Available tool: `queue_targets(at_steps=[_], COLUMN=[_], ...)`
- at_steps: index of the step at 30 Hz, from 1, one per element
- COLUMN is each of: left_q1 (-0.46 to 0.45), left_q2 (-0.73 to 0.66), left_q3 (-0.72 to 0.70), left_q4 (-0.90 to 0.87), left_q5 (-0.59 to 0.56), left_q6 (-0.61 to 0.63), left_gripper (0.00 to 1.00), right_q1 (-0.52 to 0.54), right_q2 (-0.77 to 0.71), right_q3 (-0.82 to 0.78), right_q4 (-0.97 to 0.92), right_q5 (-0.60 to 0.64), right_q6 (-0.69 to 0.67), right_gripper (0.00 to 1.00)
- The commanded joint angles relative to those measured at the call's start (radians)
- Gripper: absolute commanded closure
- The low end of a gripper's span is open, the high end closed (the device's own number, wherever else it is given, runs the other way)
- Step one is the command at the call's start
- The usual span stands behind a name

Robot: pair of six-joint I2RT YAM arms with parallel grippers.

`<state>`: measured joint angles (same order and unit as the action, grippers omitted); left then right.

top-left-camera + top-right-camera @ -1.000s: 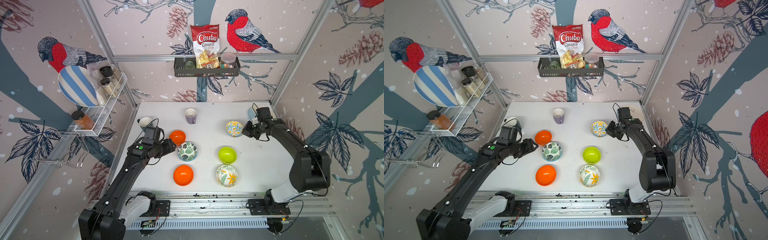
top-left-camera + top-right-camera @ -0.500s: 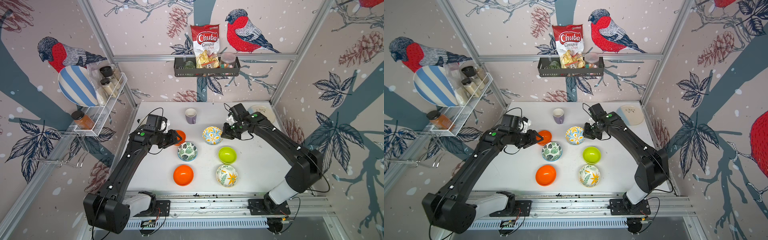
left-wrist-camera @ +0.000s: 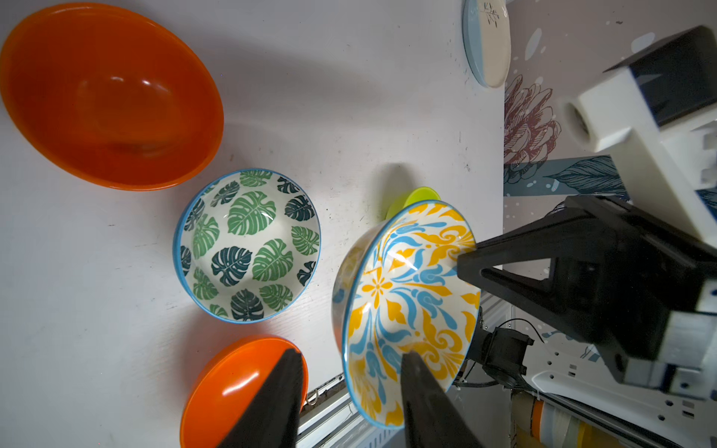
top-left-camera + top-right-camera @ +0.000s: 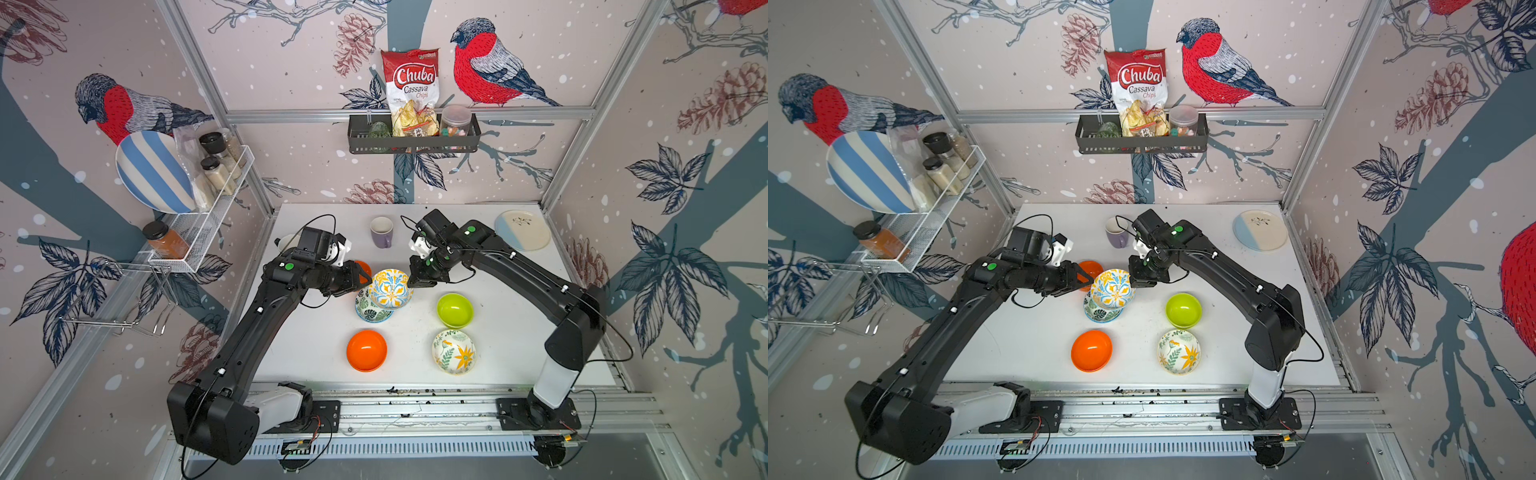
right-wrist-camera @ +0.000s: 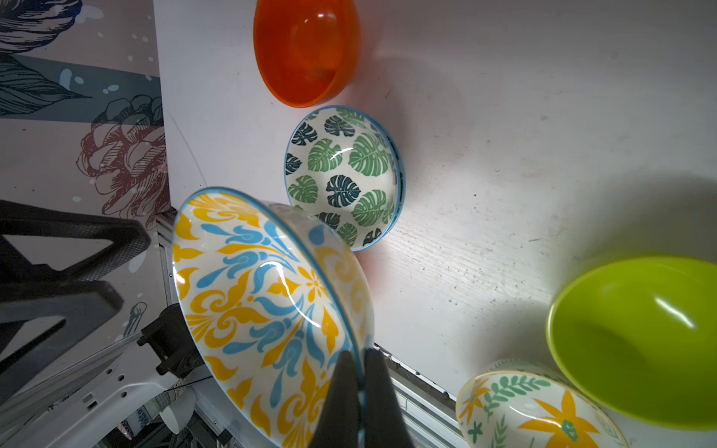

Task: Stack the bowls
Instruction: Pick up the bowl from the center of the board.

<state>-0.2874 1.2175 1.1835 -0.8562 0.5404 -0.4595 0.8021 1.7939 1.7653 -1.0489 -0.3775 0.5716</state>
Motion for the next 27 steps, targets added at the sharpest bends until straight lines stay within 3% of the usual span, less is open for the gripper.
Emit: queue_targets(at_steps=[1, 13, 27], left_q1=[-0.004, -0.026, -0.035], left_q2=[-0.006, -0.002, -0.016], left_q3=[-0.012, -0.045, -0.065], left_q4=[-0.040, -0.020, -0.019], left_q5=[-0.034, -0.049, -0.075], left_q6=[0.032, 0.025, 0.015], left_gripper=[0.60, 0.71, 0.99], right_q1=[0.013, 0.032, 0.032], right_q2=[0.012, 0.031, 0.037], right_q3=[0.035, 0.073, 0.054], right_q4=[-0.033, -0.039, -0.022], right_q5=[-0.043, -0.063, -0.069], right_q6=[-0.025, -0.032, -0.038], right_gripper=[1.00, 1.00, 1.00])
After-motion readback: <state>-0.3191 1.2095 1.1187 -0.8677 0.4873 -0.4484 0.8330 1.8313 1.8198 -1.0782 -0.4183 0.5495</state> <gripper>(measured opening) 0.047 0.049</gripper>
